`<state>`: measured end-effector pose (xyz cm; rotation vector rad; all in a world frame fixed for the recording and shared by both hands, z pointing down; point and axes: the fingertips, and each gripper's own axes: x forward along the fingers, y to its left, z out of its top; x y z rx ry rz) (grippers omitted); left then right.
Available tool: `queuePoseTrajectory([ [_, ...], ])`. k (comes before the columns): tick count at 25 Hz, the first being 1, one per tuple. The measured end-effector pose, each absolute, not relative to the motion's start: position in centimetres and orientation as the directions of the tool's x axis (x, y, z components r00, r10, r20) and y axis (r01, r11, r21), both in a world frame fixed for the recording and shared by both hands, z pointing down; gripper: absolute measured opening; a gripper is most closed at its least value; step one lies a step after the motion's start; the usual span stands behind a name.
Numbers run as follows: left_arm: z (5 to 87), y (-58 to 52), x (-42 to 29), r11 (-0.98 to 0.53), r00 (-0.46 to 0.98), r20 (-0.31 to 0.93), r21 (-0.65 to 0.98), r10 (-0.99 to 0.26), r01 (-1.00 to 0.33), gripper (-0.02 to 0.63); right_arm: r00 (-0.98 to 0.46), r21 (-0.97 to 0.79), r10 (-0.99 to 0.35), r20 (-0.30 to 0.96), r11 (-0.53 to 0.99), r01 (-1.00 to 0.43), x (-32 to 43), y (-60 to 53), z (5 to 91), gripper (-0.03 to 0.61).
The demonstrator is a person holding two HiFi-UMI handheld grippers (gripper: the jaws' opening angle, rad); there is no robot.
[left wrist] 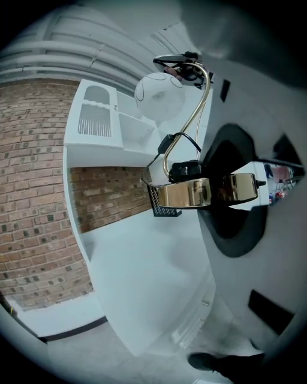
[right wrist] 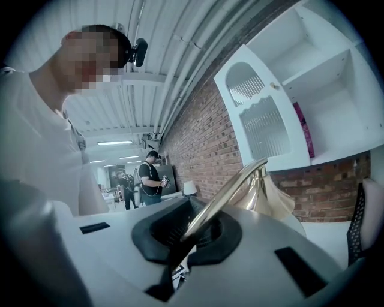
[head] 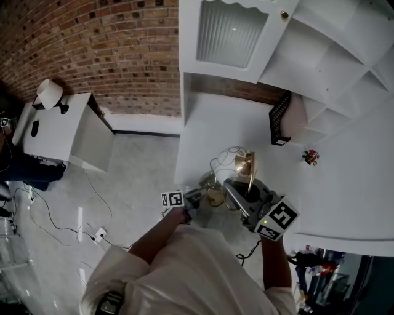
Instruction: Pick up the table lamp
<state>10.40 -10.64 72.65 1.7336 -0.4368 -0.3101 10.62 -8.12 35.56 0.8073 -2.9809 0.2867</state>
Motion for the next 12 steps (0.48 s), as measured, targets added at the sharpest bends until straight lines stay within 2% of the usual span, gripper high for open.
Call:
queuePoseTrajectory([
  [12,72.9,-2.2,12.0,-0.178,0.870,0.062,0.969,-0.489,-0.169,0.149,-0.896,-0.168,-0.441,0.058,0.880,-0.444,13.1,0.8,35.7,0.014],
])
